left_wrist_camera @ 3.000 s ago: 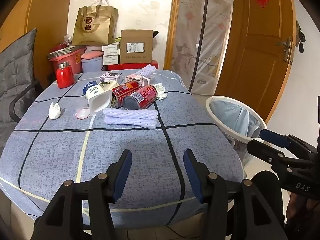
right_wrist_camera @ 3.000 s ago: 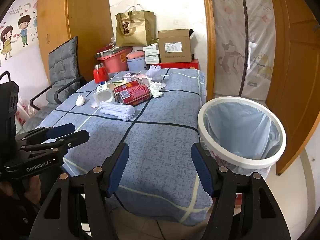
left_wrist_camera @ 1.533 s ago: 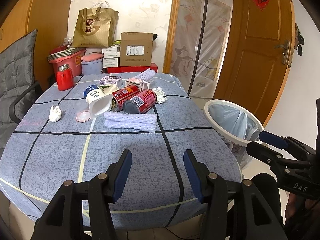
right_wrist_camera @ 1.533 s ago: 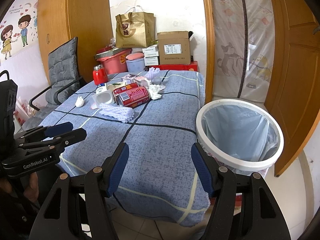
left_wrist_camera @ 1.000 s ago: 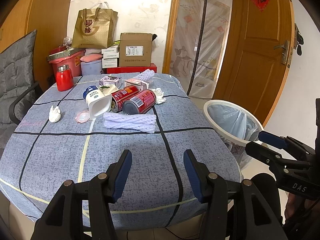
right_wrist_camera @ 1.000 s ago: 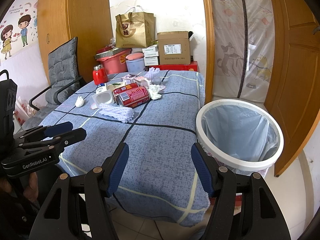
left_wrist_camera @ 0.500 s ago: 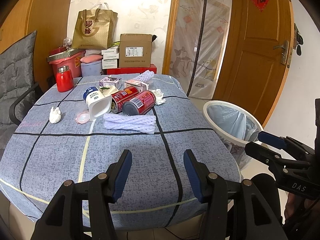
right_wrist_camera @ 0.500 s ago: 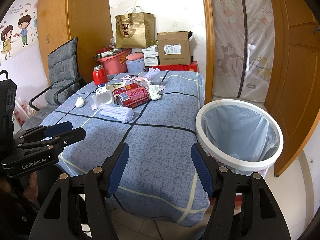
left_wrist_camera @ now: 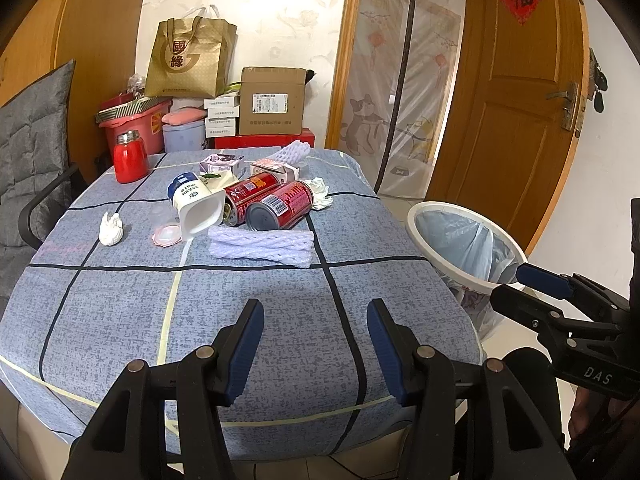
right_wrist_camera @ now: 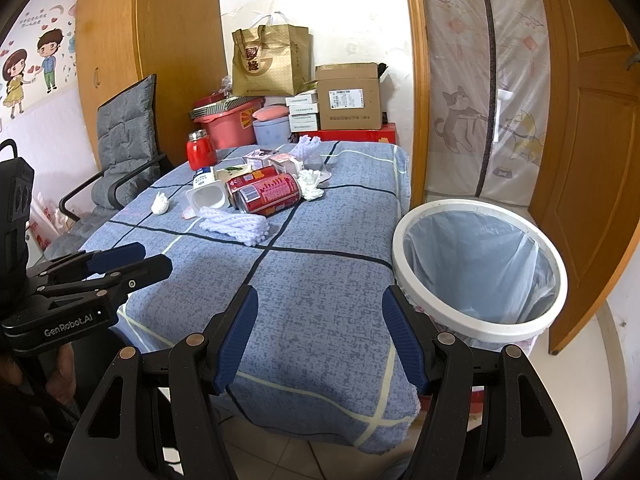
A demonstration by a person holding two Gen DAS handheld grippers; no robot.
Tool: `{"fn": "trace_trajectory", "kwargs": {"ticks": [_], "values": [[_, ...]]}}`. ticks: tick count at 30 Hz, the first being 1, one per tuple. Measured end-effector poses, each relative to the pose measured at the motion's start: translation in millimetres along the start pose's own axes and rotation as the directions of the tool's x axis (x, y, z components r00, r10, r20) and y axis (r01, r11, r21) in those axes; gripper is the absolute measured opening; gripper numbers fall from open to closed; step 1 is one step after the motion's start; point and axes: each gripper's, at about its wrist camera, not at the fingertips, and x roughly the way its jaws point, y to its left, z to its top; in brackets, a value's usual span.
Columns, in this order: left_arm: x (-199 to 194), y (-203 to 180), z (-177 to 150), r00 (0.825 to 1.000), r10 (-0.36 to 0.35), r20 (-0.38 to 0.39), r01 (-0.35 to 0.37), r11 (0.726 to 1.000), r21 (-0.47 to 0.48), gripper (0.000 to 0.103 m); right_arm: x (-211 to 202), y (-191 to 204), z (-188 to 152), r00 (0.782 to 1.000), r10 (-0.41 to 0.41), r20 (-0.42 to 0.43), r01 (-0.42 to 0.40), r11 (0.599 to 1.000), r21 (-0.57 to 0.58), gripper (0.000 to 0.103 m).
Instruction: Collect trash
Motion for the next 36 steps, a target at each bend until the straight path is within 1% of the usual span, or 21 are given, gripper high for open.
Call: {"fn": "trace_trajectory", "kwargs": {"ticks": [8,16,25,28,32,36], "values": [[5.7,4.5,0.2,1.0,-0.005,-0.004,0.005,1.0,-0.004,0.054,4.9,2.9,6.4,1.0,0.013,-0.01,-0.013,1.0,-0.014,0.065],[20.5,22.7,1.6,1.0,0.015,-0.015,-0.016,0.999,-0.029,0.053,32.3,9.4,12.8,0.999,0.047,-0.027,-0.048,0.998,-0.039,0.065],[35.9,60.6,10.5,0.999,0.036,-0.014,-0.037,0.996,-0.084,0.054,81.8,27.4,31.3,0.989,0.128,-0.068,-0.134,0.986,-0.099,0.065],[38.9,76.7,17.0,0.998,0.061,-0.005,-0.061,0.994,-0.095,0.054,105.9,35.9,39.3,0.983,0.157,-0.092,-0.168,0.978,-0.125,0.065],[45.4,96.5,27.3,0.995,0.101,0.003,-0.1,0.989,-0.107,0.054,130.5,44.7,49.1,0.978,0.175,-0.111,-0.191,0.969,-0.157,0.065],[52.6,112.7,37.5,0.993,0.116,0.013,-0.114,0.987,-0.114,0.054,151.5,52.3,59.5,0.97,0.201,-0.135,-0.223,0.958,-0.178,0.065]]}}
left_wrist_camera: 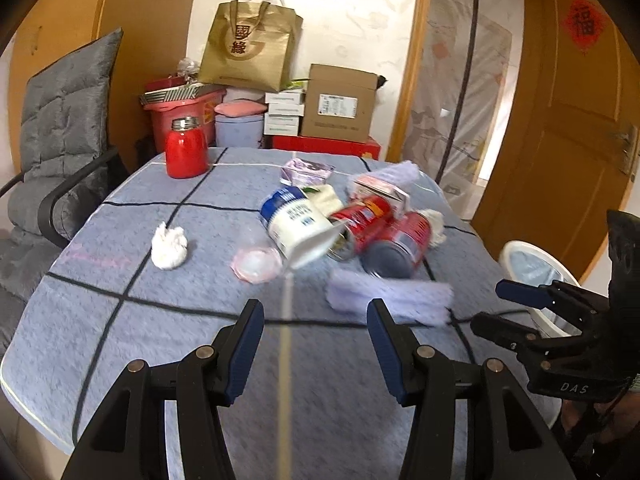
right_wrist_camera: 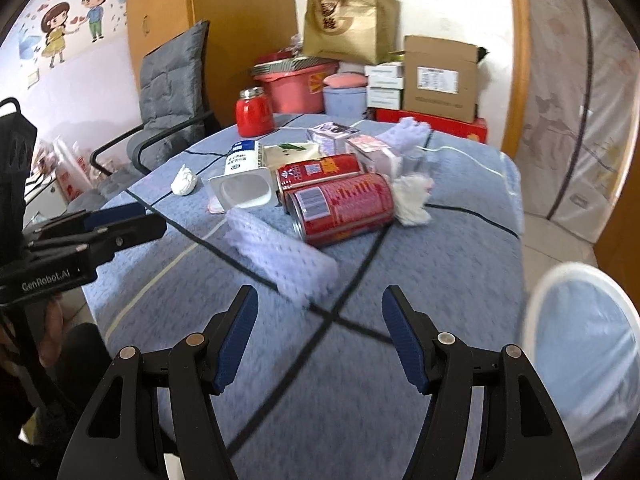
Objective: Collect trash
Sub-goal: 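Grasp the white yogurt cup with the left gripper while the right grasps the lavender foam net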
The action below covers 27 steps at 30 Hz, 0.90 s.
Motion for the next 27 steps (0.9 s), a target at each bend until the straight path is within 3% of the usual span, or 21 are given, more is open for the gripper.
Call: {"fn": "trace_trajectory", "kwargs": {"ticks": [10,16,17,20,24,27], "values": [[46.6,10.2,19.4,1.0,-0.019,-0.021,0.02,0.997,0.078,0.053,40.9,7.1,14.5,0.996,0.059,-0.074,-0.065,0.995,-0.08,0.065],[67.0,12.0,24.6,0.999,-0.044,-0.027,0.046,0.994,0.095,0.052,50.1,1.9,16.9,0.983,0.13,-0.127,-0.137,0.99,-0.042,0.065],[69.5,12.8,25.5,0.998,-0.051,-0.029,0.054,0.994,0.091,0.049,50.6,1.8,17.3,0.983,0.132,-0.127,-0.138,0.99,-0.04,0.062],[73.6,14.1,27.7,0.998,-0.059,-0.03,0.062,0.994,0.093,0.035,50.5,0.7,16.4,0.981,0.141,-0.13,-0.147,0.989,-0.033,0.039],[74.1,11.8,29.9,0.997,-0.072,-0.027,0.075,0.992,0.103,0.016,48.1,1.7,14.3,0.983,0.135,-0.127,-0.141,0.989,-0.034,0.026],[72.5,9.1,30.0,0.997,-0.067,-0.023,0.069,0.991,0.114,0.009,43.4,0.1,11.7,0.982,0.141,-0.123,-0.145,0.989,-0.023,0.019]]}}
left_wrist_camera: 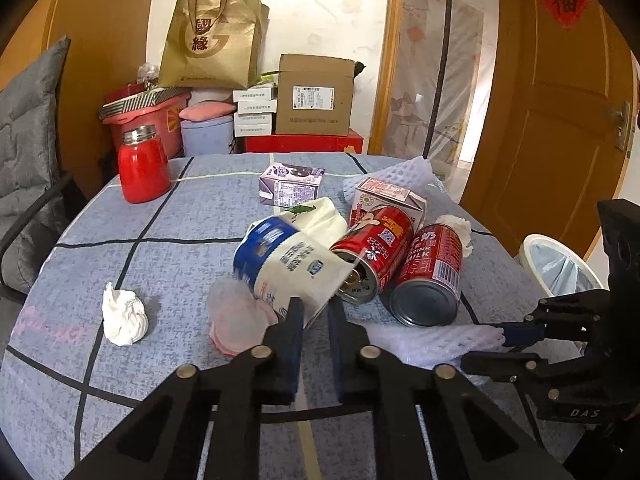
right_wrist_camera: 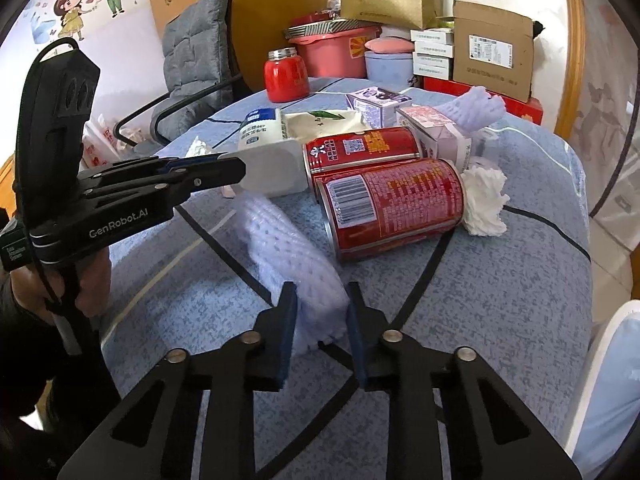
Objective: Collect trash
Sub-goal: 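Grasp the white yogurt cup with the left gripper while the right grasps the lavender foam net, then carry both items over the wastebasket and open both grippers to drop them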
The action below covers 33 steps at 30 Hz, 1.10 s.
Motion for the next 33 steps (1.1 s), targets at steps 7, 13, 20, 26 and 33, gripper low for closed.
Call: {"fn": "trace_trajectory", "kwargs": {"ticks": [7,13,20,26,33], "values": [[-15.2,-9.1,-2.5,1.0,-0.003,0.008,0.003,1.0,-0.003,0.001,-19.3,2.9,-15.2,1.0,0.013,0.022,-0.013,0.999,0.03,0.017],[-36.3,-23.8,-5.0,1.0,-0.006,0.021,0.007,1.0,-0.008,0.001,-41.5,0.3,-31.4,0.999,0.004,0.046,-0.008,0.996,0.083,0.016],[-59.7,-50.5,-1.7,0.998,-0.05,0.035,0.05,0.999,0.008,0.001,-82.0,-18.4,-50.9,0.993,-0.068,0.095,0.049,0.981,0.188,0.016],[-62.4,-93.6,6.8,0.991,-0.126,0.039,0.124,0.991,0.059,0.001,-118.0,-43.6,-73.4,0.978,-0.169,0.12,0.13,0.951,0.28,0.016],[-47.3,-162.4,18.0,0.968,-0.251,0.014,0.246,0.958,0.145,0.001,-160.0,-80.8,-104.4,0.947,-0.303,0.109,0.239,0.887,0.394,0.016]]}}
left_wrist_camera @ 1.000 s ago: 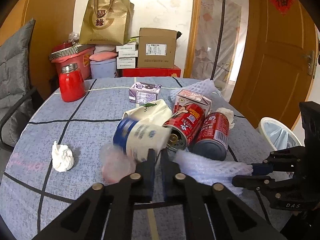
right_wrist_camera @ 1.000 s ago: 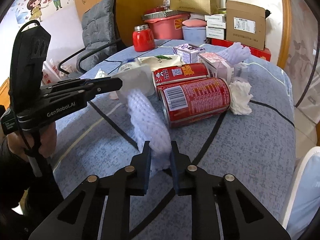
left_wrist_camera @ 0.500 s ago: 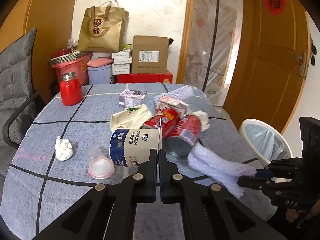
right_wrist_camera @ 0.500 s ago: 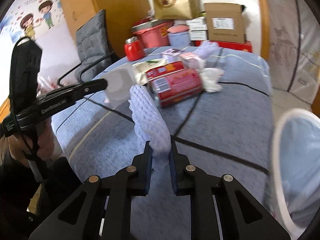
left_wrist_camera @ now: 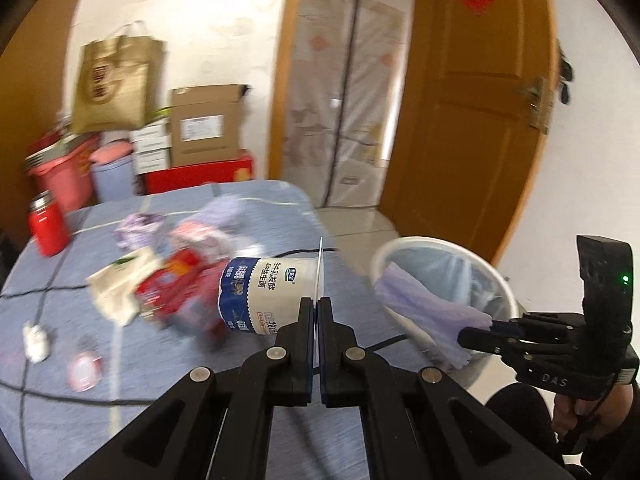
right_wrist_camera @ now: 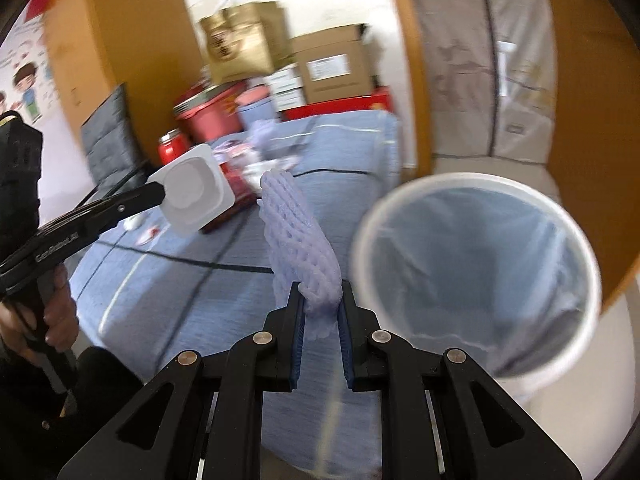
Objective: Collect trash
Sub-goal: 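Carry both items over the wastebasket and open both grippers to drop them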
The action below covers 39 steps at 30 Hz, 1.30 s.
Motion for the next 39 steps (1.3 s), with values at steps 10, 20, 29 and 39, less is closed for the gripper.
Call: {"fn": "trace_trajectory", "kwargs": {"ticks": [10,20,29,39], "values": [[60.0,-79.3,15.5,0.982,-0.174,-0.067,0.181,0.978,0.105,0.001,-24.3,-69.0,-10.5,0.99,-0.144,-0.001,0.143,0.982,0.122,0.016],[116.7,-117.0,13.4,0.948,-0.275,-0.161,0.296,0.948,0.12,0.002,-19.5,-89.3,-11.4,0.978,-0.204,-0.039,0.208,0.967,0.146,0.018],[125.5,-114.6,5.8,0.939,-0.291,-0.184,0.312,0.945,0.101,0.013,-16.7,-87.6,-10.7,0.972,-0.23,-0.041,0.233,0.963,0.134,0.037],[100.0,-95.0,4.8,0.951,-0.276,-0.139,0.285,0.957,0.046,0.014,-31.6,-70.6,-8.0,0.978,-0.205,0.027,0.201,0.972,0.12,0.042]]}}
